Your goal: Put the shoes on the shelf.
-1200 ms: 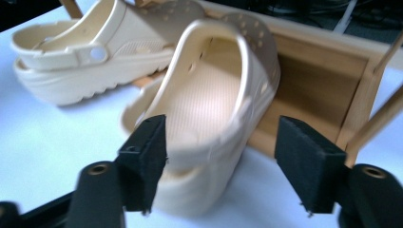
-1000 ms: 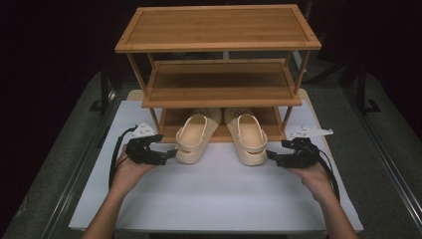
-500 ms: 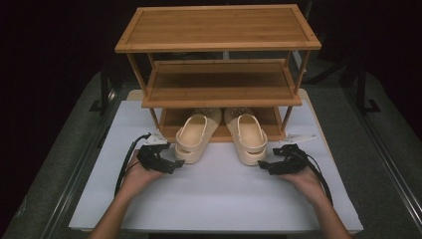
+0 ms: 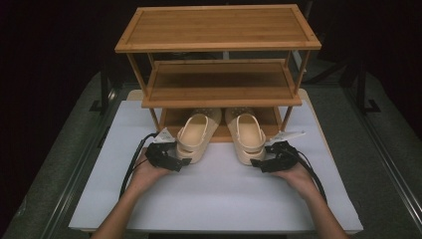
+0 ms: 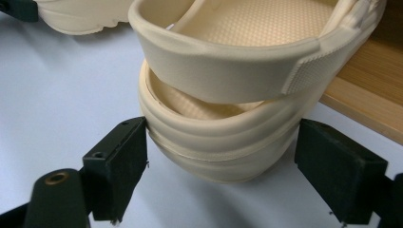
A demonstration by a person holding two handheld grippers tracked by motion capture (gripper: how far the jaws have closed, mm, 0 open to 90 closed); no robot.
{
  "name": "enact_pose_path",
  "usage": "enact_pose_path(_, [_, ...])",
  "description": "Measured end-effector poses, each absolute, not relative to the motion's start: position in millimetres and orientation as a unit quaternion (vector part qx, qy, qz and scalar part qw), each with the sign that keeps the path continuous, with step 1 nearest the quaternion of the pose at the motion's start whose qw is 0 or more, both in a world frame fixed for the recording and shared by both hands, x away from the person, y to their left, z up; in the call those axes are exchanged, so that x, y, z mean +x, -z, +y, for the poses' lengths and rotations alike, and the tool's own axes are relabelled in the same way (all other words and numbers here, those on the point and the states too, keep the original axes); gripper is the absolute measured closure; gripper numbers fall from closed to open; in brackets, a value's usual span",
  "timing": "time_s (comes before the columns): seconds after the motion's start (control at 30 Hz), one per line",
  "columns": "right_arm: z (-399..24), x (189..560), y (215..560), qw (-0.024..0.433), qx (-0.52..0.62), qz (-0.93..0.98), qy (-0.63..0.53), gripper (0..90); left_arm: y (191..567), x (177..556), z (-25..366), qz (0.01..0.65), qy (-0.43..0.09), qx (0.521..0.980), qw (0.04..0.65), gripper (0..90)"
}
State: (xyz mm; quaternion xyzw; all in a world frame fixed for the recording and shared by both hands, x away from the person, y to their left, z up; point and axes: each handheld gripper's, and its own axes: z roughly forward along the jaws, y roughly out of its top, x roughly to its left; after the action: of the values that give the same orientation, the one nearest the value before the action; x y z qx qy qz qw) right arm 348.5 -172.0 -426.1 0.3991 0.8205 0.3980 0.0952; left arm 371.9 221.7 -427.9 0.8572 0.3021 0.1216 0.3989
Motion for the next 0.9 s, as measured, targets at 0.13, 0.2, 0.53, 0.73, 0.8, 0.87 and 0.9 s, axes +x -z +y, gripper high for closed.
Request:
enact_pose_path(0.13, [-169, 350, 426, 0.095, 0.398, 0.821, -0.398, 18.2, 429, 372, 215, 0.308, -0.121, 0.853, 0.403, 9.6])
enact_pose_path(0.2, [-166, 350, 427, 0.097, 0.396, 0.823, -0.396, 18.2, 429, 372, 211, 0.309, -0.124, 0.853, 0.402, 9.6])
enact_pose_path(0.53, [-146, 359, 425, 0.114, 0.399, 0.825, -0.382, 17.8, 427, 378, 181, 0.306, -0.134, 0.855, 0.396, 8.3])
enact_pose_path(0.73, [-137, 363, 426, 0.124, 0.398, 0.827, -0.378, 17.9, 429, 383, 167, 0.312, -0.127, 0.847, 0.412, 8.4])
enact_pose_path(0.8, [-133, 364, 426, 0.125, 0.399, 0.826, -0.377, 18.0, 429, 384, 163, 0.313, -0.123, 0.845, 0.416, 8.5])
enact_pose_path(0.87, [-130, 365, 426, 0.127, 0.395, 0.828, -0.378, 18.5, 429, 385, 159, 0.310, -0.124, 0.847, 0.415, 8.5])
enact_pose_path(0.9, [-128, 366, 426, 0.127, 0.394, 0.829, -0.377, 18.6, 430, 385, 157, 0.310, -0.123, 0.846, 0.416, 8.8])
